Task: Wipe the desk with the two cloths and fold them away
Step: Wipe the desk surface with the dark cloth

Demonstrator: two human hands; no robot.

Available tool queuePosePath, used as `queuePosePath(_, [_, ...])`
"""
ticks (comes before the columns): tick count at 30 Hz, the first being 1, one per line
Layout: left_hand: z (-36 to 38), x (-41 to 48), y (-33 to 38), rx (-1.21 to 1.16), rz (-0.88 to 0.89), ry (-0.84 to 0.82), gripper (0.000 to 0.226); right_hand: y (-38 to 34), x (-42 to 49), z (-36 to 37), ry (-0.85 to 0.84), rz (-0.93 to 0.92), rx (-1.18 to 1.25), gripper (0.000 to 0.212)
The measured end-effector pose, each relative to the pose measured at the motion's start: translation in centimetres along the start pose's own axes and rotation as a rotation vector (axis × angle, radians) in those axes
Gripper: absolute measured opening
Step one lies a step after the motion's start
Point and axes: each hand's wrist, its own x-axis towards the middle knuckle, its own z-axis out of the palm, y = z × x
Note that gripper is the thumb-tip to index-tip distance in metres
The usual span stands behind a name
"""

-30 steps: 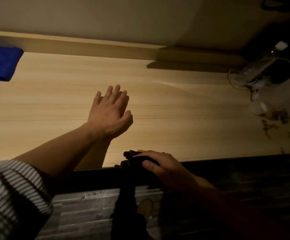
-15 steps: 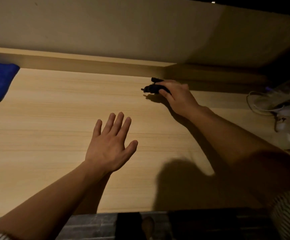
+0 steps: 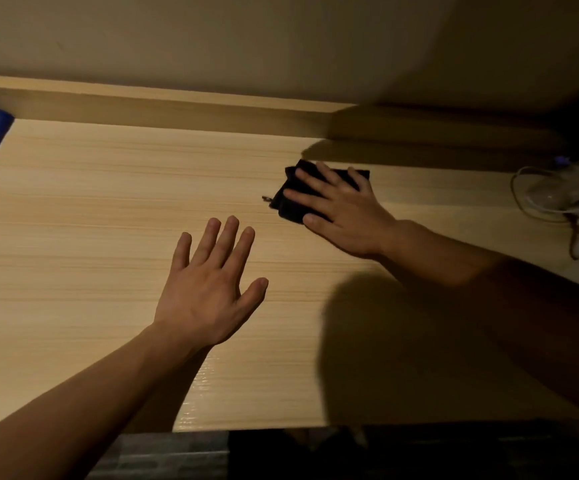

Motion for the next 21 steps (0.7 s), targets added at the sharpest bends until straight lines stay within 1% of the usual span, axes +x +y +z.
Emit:
queuePosePath(3, [0.0, 0.0, 0.0, 0.006, -0.002, -0.006, 0.081, -2.1, -3.3, 1.1, -0.002, -0.045, 0.002, 0.054])
queuePosePath(7, [-0.1, 0.0, 0.0, -0.001, 0.003, -0.001, 0.081, -5.6, -8.4, 2.5, -0.007, -0.059, -0.004, 0.057])
queuePosePath(9, [-0.1, 0.0, 0.0, -0.01, 0.009, 0.002, 0.081, -7.6, -11.0, 3.2, 0.02, -0.086, -0.062, 0.058])
queuePosePath(12, [-0.2, 0.0, -0.1, -0.009, 0.021, 0.006, 0.081, -10.5, -14.8, 4.6, 0.109, -0.135, -0.097, 0.058])
queuePosePath(15, [-0.4, -0.2, -0.3, -0.031, 0.027, -0.005, 0.08, -13.5, -17.8, 5.9, 0.1, -0.132, -0.075, 0.059])
queuePosePath(18, [-1.5, -1.0, 0.0, -0.162, 0.054, 0.05, 0.073, -16.4, -20.3, 6.3, -0.004, -0.118, -0.092, 0.059])
queuePosePath(19, [-1.9, -1.8, 0.3, -0.241, 0.048, 0.085, 0.069, -17.2, -21.0, 6.4, -0.042, -0.107, -0.058, 0.057])
queuePosePath(21, [-2.5, -4.7, 1.6, -0.432, -0.015, 0.127, 0.06, -18.7, -22.1, 6.0, -0.079, -0.065, 0.123, 0.051])
